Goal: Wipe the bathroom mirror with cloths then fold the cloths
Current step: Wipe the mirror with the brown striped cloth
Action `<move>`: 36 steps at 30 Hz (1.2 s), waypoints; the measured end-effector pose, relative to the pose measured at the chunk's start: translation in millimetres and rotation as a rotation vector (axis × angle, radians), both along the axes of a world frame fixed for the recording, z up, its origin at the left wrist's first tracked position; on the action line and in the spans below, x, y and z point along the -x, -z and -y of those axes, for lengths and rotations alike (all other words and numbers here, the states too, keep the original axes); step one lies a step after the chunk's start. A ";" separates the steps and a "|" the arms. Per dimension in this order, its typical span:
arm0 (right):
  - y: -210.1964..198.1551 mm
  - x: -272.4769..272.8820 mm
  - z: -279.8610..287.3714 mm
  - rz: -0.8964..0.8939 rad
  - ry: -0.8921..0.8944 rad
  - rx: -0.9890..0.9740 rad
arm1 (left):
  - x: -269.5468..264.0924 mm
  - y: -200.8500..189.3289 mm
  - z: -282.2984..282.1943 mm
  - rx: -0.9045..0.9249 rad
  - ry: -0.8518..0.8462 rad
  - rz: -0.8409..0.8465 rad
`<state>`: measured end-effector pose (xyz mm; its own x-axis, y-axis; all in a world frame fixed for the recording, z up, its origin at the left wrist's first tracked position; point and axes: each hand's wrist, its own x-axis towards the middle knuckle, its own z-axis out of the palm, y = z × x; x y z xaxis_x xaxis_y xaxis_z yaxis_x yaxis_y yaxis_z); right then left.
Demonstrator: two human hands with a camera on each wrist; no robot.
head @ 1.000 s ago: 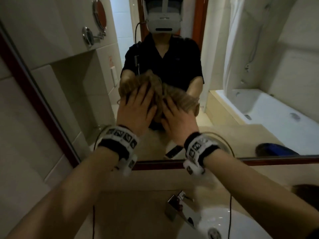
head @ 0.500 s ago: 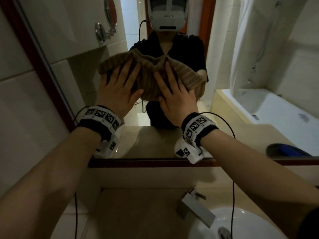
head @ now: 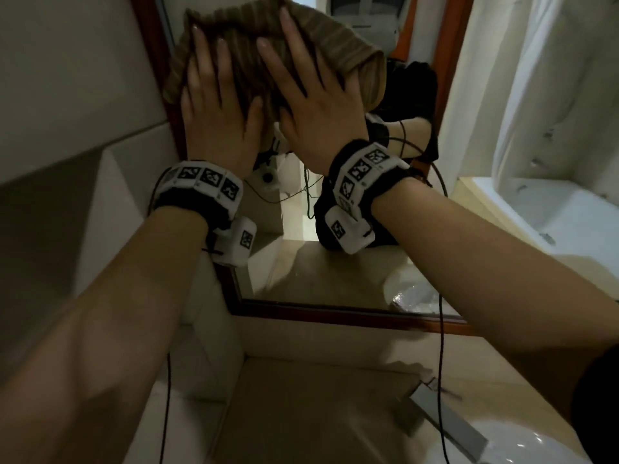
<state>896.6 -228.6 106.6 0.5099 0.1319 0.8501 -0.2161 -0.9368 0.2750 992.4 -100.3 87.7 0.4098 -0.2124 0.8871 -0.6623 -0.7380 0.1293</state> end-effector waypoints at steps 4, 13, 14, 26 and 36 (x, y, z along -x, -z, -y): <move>12.1 1.9 4.0 -0.055 0.042 0.020 | 2.4 3.9 -2.8 -0.028 -0.015 -0.013; 142.6 24.4 15.4 -0.298 0.000 0.017 | 10.1 143.9 -13.4 -0.138 -0.001 -0.250; 158.5 26.8 15.9 -0.333 -0.027 0.001 | 14.1 163.4 -14.7 -0.141 -0.011 -0.288; 352.3 59.0 10.5 -0.813 -0.112 -0.226 | 70.8 342.1 -19.2 -0.359 0.074 -0.939; 386.2 92.5 35.2 -0.846 -0.085 -0.234 | 103.9 365.7 -16.1 -0.617 0.393 -0.662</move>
<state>804.1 -263.9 -279.6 0.9771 0.0679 0.2015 0.0464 -0.9929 0.1098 888.4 -84.2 -278.0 0.5849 -0.7881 0.1916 -0.8075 -0.5436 0.2290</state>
